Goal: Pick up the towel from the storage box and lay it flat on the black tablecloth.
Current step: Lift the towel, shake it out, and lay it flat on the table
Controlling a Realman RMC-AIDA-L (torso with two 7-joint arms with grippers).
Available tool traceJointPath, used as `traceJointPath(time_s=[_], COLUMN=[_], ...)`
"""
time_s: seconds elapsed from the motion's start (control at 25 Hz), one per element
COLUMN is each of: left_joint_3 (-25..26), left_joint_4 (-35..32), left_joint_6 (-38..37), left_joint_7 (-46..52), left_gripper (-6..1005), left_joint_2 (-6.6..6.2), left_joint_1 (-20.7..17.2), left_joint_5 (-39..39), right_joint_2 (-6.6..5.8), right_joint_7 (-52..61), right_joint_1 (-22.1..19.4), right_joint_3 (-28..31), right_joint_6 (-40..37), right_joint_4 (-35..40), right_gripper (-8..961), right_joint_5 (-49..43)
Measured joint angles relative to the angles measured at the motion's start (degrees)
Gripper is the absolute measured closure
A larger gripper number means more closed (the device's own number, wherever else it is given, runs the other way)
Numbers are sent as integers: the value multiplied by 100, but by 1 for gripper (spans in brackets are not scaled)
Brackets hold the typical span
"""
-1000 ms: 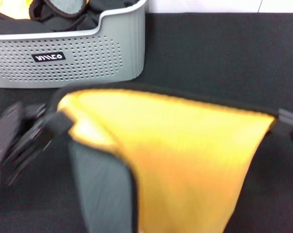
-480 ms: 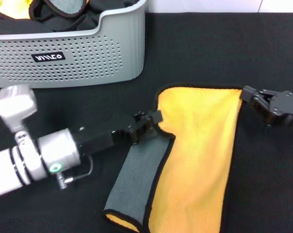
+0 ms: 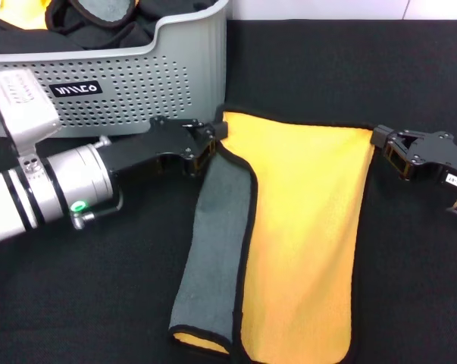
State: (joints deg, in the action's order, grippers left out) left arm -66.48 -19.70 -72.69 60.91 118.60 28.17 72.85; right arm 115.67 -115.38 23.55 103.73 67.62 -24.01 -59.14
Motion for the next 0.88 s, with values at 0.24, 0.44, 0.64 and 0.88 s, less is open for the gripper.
traceJointPath(time_s=[0.24,0.44,0.64,0.88], left_joint_3=[19,25,-15,-65], left_joint_4=[-954,-2031,-3070,-3389], left_joint_6=[155,281,393,414], left_joint_7=[-111,12,57,-361], left_gripper=[980,979,978,978], left_joint_2=[3,94,126,144], left_joint_1=[-40,-422,-829,-749], left_joint_5=[1276,1937,2241,3116], right_joint_2=[0,0,-4,-4], right_joint_7=[-60,-60,-60,-59], right_joint_1=[38,12,12,77], right_joint_3=[-28,4,8,-15], right_joint_6=[-162,-234,-354,-498], right_joint_4=[-16,0,0,0], right_gripper=[952,951,951,952], right_joint_5=[-16,0,0,-8])
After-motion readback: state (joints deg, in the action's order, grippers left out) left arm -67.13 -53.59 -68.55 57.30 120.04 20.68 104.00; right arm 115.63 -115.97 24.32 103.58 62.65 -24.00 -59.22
